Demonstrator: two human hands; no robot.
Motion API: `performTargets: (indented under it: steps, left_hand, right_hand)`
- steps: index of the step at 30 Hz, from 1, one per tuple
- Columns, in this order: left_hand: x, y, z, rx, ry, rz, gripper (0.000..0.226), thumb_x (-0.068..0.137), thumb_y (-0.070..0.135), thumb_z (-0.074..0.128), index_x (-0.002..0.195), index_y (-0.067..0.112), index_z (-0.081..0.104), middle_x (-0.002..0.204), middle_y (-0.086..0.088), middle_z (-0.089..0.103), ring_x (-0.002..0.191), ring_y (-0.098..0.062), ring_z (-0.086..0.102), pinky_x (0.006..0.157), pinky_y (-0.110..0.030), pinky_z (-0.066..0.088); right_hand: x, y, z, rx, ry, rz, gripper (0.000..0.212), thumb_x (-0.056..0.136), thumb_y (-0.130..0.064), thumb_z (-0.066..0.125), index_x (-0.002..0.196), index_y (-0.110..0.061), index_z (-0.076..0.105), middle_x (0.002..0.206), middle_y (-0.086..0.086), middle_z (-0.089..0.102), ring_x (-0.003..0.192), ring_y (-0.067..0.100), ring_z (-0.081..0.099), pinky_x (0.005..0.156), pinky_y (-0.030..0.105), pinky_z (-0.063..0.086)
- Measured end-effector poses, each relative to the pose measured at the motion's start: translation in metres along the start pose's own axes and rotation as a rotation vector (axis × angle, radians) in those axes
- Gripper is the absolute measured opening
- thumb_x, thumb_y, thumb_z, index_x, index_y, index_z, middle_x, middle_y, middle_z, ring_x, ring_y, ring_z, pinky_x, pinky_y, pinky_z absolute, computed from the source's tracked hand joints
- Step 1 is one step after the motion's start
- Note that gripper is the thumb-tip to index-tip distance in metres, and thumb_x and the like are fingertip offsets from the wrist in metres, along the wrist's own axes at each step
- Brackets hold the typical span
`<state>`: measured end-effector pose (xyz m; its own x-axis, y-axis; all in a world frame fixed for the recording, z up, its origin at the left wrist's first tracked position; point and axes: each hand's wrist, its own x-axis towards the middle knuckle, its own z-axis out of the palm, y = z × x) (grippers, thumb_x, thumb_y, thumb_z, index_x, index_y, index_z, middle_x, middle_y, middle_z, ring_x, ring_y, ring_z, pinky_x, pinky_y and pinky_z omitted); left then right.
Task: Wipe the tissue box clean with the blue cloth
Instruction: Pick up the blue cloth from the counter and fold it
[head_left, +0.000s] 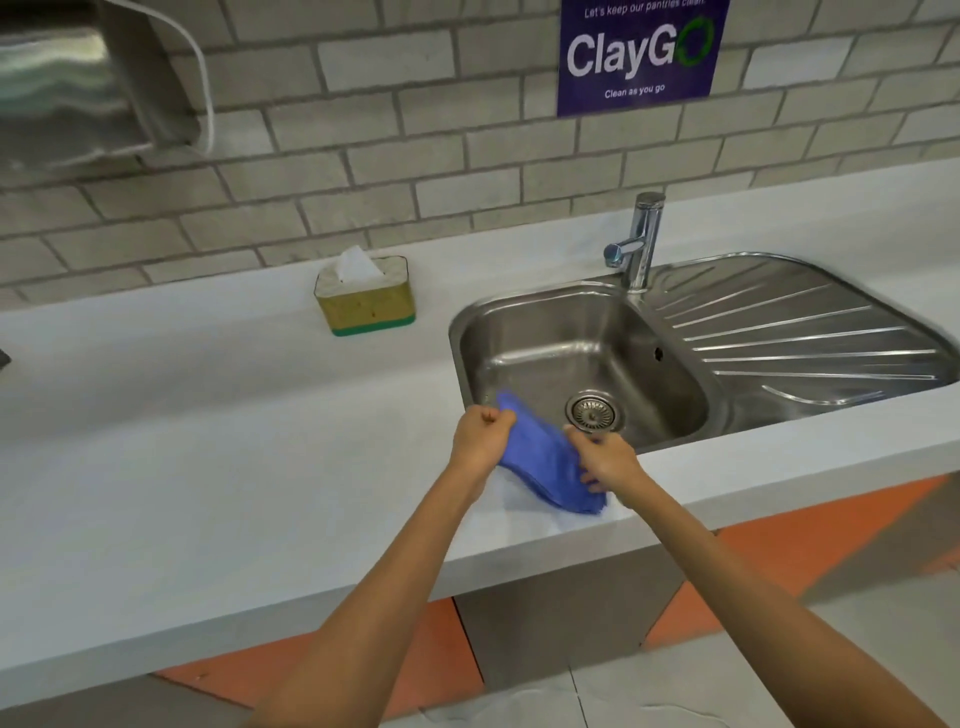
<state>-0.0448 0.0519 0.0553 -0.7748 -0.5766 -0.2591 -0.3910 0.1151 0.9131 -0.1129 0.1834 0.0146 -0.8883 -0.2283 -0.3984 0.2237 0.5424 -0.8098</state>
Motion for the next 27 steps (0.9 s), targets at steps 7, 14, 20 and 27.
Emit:
performTargets:
  steps: [7,14,20,27]
  left_hand:
    - [0.004,0.044,0.019,0.013,-0.079,0.235,0.025,0.09,0.018,0.054,0.07,0.027,0.041,0.071,0.004,0.053,0.078,-0.019,0.055,0.074,-0.033,0.044]
    - [0.033,0.04,-0.015,-0.026,0.101,0.221,0.014,0.087,0.016,0.062,0.097,0.013,0.053,0.096,-0.005,0.062,0.082,-0.014,0.059,0.07,-0.018,0.048]
    - [0.068,0.013,-0.059,0.063,0.33,0.166,0.023,0.084,0.01,0.065,0.104,0.004,0.058,0.103,-0.013,0.067,0.084,-0.018,0.058,0.074,-0.025,0.046]
    - [0.105,0.002,-0.099,-0.152,0.332,0.009,0.028,0.095,0.035,0.047,0.109,0.013,0.058,0.11,-0.006,0.064,0.103,-0.025,0.06,0.082,-0.033,0.047]
  right_hand:
    - [0.01,-0.026,0.014,0.996,-0.365,0.183,0.071,0.079,-0.071,0.039,0.085,-0.007,0.068,0.082,0.015,0.067,0.077,0.032,0.061,0.07,0.04,0.052]
    - [0.024,-0.049,0.033,1.278,-0.647,0.11,0.058,0.084,-0.056,0.046,0.105,-0.006,0.067,0.096,0.014,0.075,0.082,0.03,0.072,0.081,0.047,0.054]
    - [0.032,-0.082,0.067,1.075,-0.552,0.074,0.037,0.092,-0.016,0.048,0.126,-0.002,0.049,0.105,0.016,0.067,0.083,0.027,0.066,0.06,0.034,0.06]
    - [0.046,-0.142,0.118,0.582,-0.174,-0.34,0.03,0.085,-0.005,0.06,0.115,0.0,0.057,0.113,0.022,0.063,0.095,0.025,0.057,0.086,0.038,0.048]
